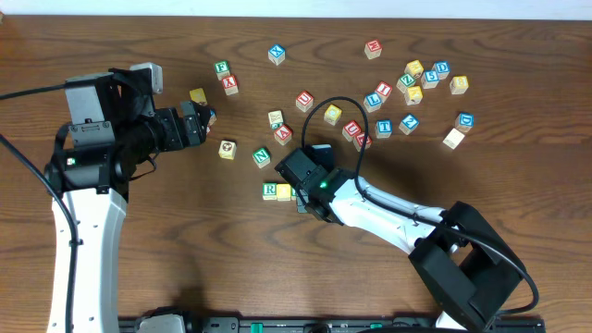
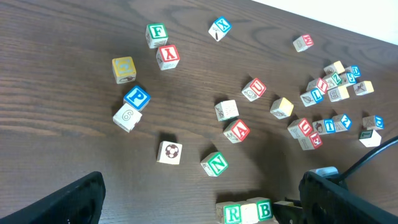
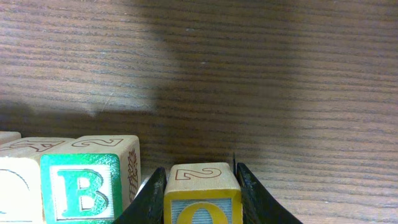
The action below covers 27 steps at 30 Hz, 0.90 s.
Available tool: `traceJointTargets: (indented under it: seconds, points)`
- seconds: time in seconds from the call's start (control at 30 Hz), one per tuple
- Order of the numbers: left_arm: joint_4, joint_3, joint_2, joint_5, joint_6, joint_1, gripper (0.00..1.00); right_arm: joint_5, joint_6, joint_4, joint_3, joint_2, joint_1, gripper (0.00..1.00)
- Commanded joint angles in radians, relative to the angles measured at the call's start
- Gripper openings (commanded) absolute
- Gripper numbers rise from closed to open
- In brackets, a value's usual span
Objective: Spell out ROBOT
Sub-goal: 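Lower the yellow O block onto the table right of the B block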
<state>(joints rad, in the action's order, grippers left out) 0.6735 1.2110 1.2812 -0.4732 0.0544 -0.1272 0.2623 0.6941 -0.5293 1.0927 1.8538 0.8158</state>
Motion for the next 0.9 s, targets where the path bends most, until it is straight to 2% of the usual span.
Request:
traceJointTargets:
  seconds: [0.0,0.87]
  points:
    - [0.0,0.024,0.0,-0.013,-0.009,-0.003,0.98,0.024,0.016,0.005,-0.004,0.006,0.003,0.11]
    - [0.0,0.024,0.0,-0.013,-0.009,-0.003,0.98,0.054,0.016,0.066,-0.023,0.018,-0.005,0.13]
